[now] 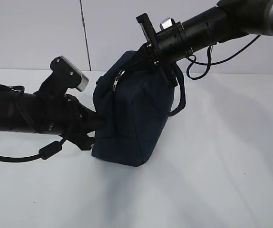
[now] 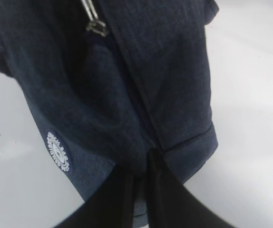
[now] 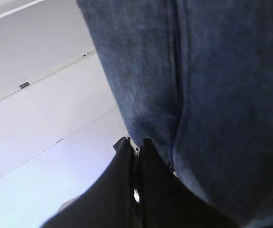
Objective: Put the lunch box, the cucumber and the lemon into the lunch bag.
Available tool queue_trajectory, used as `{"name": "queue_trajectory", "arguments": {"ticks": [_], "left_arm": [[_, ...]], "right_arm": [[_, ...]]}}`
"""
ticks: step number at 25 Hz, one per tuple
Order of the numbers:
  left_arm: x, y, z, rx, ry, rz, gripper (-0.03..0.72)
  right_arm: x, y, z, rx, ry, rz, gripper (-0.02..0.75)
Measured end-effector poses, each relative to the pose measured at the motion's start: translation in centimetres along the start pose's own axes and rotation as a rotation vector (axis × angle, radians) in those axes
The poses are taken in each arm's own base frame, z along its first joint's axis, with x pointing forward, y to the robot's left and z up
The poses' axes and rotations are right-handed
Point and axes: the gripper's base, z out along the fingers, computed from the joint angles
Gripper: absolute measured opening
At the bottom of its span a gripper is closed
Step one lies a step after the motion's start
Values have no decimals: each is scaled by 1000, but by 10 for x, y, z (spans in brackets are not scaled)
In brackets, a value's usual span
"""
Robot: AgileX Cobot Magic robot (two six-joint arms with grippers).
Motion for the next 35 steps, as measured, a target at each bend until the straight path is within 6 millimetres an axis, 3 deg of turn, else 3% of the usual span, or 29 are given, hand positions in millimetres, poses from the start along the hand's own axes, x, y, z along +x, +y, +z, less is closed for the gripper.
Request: {"name": "queue_trajectory", "arguments": {"ticks": [6, 8, 11, 12, 14, 16, 22, 25, 29, 35], "left_arm": [[-2, 1, -3, -13, -3, 6, 13], [-5, 3, -9, -54, 1, 12, 46], [-2, 5, -20, -112, 25, 5, 205], [-6, 6, -26, -132, 10, -20, 308], [-13, 5, -35, -143, -25, -70, 442], [-19, 1, -41, -141, -52, -94, 516], [-26, -30, -35, -68, -56, -41, 515], [-24, -36, -21, -66, -13, -24, 512], [-30, -22, 0, -159, 32, -65, 511], [-40, -5, 22, -268, 45, -228, 511]], "right_arm": [[1, 0, 0, 0, 13, -139, 20], [1, 0, 0, -1, 9, -163, 20], [-4, 3, -6, -29, -38, -156, 20], [-6, 4, -8, -34, -47, -162, 20], [-7, 4, -9, -37, -59, -175, 20], [-7, 5, -9, -41, -63, -182, 20], [-3, 9, -3, -62, -52, -238, 20], [4, 14, 7, -79, -28, -290, 20], [14, 18, 20, -79, -1, -353, 20], [13, 19, 21, -86, -17, -365, 20]]}}
